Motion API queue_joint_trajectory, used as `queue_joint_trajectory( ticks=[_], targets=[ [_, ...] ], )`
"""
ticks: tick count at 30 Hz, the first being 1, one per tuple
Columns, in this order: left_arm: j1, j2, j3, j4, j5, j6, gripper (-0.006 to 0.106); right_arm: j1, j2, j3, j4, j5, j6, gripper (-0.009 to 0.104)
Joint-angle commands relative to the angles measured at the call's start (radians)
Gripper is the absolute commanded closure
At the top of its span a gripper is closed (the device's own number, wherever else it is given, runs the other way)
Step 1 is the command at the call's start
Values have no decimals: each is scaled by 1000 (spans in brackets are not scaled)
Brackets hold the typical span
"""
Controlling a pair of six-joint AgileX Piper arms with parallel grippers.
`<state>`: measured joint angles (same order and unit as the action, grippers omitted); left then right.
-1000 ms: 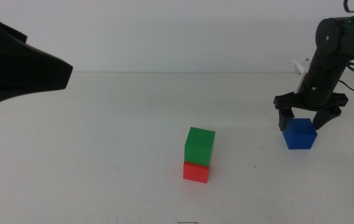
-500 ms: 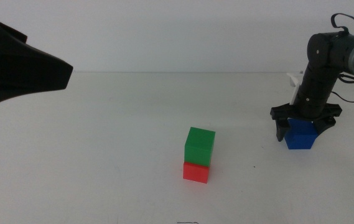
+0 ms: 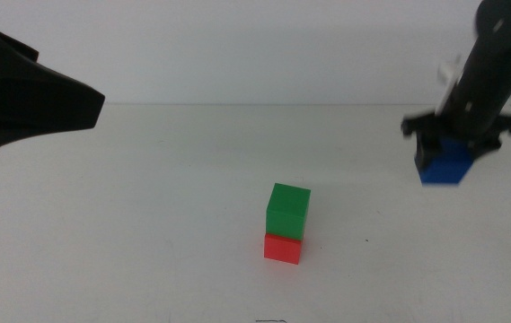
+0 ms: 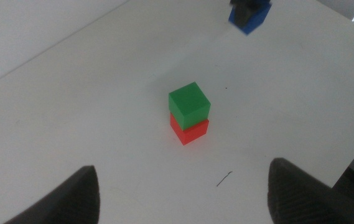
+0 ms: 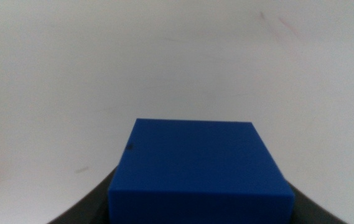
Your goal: Stack red cubes first, then green, then blue cubes in a specific spot.
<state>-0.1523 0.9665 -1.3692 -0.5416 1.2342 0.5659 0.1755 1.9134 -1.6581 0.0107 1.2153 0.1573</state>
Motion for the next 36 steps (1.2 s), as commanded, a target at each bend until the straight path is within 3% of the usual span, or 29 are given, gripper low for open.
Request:
queue_joint_trajectory(
  ticks=[1, 10, 13, 17, 20, 28, 36],
  targets=[
    [-7, -5, -22, -36, -54, -14, 9, 30, -170, -10, -3, 80, 46, 96],
    [-7, -5, -22, -36, -54, -14, 9, 124, -342, 6, -11, 81, 211, 96],
    [-7, -5, -22, -36, -54, -14, 9, 147, -349, 31, 14, 81, 239, 96],
    [-7, -5, -22, -36, -54, -14, 9, 258, -349, 32, -44, 80, 286, 96],
    [-7, -5, -22, -36, -54, -14, 9, 348, -324, 5, -83, 80, 339, 96],
    [-7, -5, -22, -36, -54, -14, 9, 471, -156, -166, -66, 81, 485, 96],
    [-7, -5, -22, -36, -54, -14, 9, 509, -53, -204, -50, 81, 519, 96]
  ],
)
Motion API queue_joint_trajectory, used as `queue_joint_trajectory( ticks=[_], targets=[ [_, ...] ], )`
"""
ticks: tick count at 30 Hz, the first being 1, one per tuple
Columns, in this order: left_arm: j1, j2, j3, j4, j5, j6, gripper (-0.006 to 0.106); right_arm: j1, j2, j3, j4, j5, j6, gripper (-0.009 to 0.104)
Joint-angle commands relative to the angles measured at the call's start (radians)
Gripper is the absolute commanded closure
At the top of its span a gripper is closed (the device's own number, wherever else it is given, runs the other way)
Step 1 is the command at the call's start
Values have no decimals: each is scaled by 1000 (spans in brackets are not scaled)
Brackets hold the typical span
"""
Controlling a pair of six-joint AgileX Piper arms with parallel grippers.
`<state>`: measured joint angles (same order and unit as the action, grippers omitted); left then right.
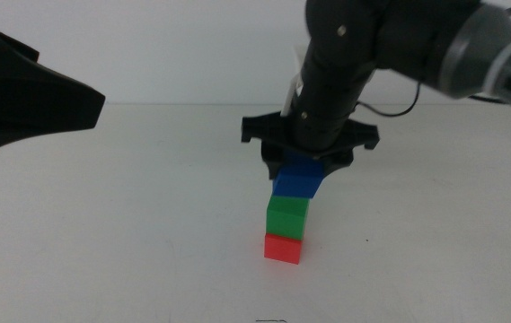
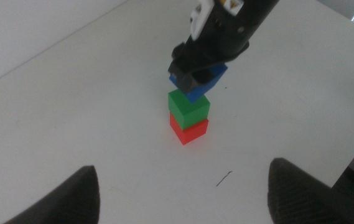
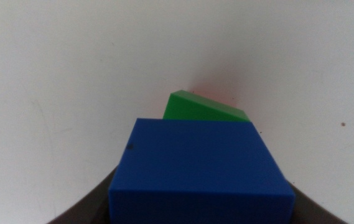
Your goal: Stack red cubes first, then green, then blue cubes in a specific spot.
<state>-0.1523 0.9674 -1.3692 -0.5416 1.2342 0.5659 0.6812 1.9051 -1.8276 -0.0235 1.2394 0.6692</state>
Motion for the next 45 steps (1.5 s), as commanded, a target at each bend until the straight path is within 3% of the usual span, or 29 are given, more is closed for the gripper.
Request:
queue_joint_trajectory(
  ticks=[1, 21, 24, 26, 27, 28, 36, 39, 45],
  targets=[
    [-7, -6, -22, -36, -54, -14, 9, 4, -37, -35, -16, 55, 12, 96],
    [-7, -6, -22, -36, -54, -14, 9, 8, 43, -35, -24, 54, 17, 96],
    [-7, -6, -22, -36, -54, -14, 9, 8, 43, -35, -44, 52, 13, 92],
    [-7, -6, -22, -36, -54, -14, 9, 8, 43, -35, -46, 49, 13, 88],
    [-7, -6, -22, -36, -54, -14, 9, 8, 43, -35, -46, 39, 13, 81],
    [-7, -6, -22, -36, -54, -14, 9, 8, 43, -35, -47, 15, -5, 61],
    [-7, -6, -22, -36, -54, -14, 9, 8, 43, -35, -42, -4, -17, 14],
    [-7, -6, -22, -36, -54, -14, 9, 8, 19, -35, -43, -7, -17, 4],
    [-7, -6, -22, -36, -54, -14, 9, 8, -83, -35, -43, 0, -39, 4]
  ],
)
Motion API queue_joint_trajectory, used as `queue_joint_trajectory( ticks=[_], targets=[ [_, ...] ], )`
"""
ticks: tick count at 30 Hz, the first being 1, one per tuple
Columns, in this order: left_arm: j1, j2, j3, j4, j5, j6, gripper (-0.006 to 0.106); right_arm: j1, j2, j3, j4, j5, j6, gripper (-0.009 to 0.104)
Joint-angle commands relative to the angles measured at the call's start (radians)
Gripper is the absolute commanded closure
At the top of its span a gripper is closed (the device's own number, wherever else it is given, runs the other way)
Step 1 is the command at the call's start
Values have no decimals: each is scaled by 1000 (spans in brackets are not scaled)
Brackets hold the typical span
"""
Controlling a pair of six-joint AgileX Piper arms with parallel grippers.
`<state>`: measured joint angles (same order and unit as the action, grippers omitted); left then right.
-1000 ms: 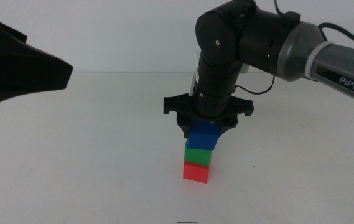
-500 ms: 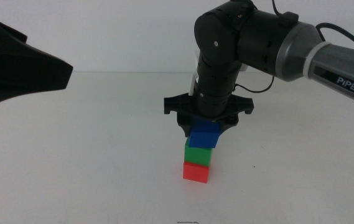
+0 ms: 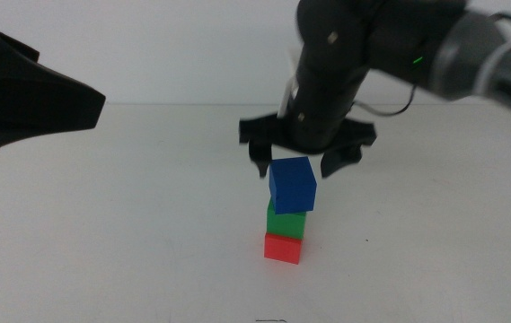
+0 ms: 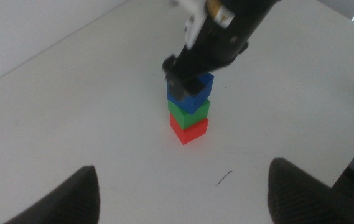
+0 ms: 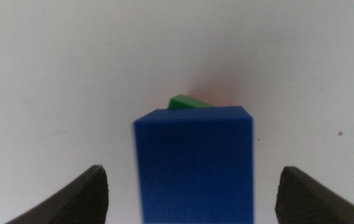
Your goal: Stack red cubes first, then green, then blue cubes in a specific spot.
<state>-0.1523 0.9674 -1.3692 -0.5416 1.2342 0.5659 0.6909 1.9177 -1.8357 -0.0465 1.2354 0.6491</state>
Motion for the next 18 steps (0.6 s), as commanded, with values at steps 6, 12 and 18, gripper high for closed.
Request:
queue_joint_trajectory(
  ticks=[6, 12, 18],
  targets=[
    [-7, -6, -22, -36, -54, -14, 9, -3, -268, -16, -28, 4, -70, 4],
    [-7, -6, -22, -36, -54, -14, 9, -188, -526, 197, -17, -142, -195, 5],
    [-7, -6, -22, -36, -54, -14, 9, -402, -792, 408, -17, -295, -355, 7]
  ],
)
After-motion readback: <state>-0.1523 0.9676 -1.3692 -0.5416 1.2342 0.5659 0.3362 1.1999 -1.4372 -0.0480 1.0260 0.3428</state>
